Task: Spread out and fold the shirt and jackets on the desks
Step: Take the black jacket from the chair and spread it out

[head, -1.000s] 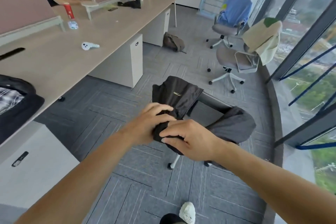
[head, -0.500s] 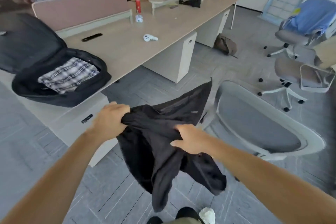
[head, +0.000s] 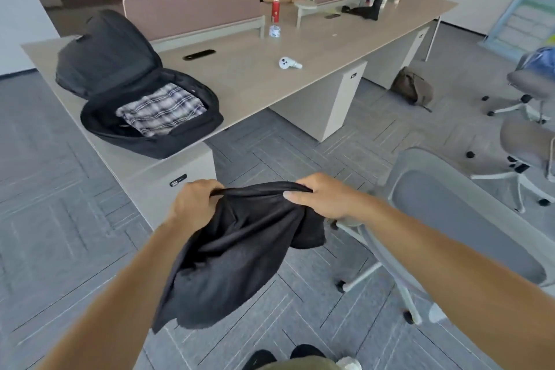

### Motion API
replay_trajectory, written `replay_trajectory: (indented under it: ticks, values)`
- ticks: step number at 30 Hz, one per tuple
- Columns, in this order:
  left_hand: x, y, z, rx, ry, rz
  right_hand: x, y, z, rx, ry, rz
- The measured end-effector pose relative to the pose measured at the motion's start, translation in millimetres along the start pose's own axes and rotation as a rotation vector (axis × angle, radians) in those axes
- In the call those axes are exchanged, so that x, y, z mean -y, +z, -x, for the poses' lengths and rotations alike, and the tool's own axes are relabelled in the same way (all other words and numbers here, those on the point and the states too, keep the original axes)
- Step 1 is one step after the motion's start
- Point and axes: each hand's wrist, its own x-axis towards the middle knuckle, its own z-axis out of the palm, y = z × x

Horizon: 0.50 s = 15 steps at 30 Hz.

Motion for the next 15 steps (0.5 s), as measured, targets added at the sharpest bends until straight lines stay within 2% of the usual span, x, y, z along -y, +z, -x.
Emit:
replay_trajectory:
  ticks: [4, 7, 10, 13, 15]
  values:
    - [-4, -1, 0, 0.046, -0.127, 0.086, -13, -11, -3, -0.1, 0.01, -0.034]
    - [-12, -2, 0, 0.102, -0.097, 0.168, -27, -17, -9, -0.261, 0.009, -0.014]
    - [-28, -12, -2, 0.114, -0.043, 0.242, -44, -11, -18, -0.397, 0.08, -0.112]
    - [-46, -24, -1, 0.129, 0.023, 0.264, -51, -2, -21, -0.374, 0.219, -0.239]
    - [-49, -29, -2, 0.148, 0.011, 0.287, -46, -1, -18, -0.356, 0.259, -0.423]
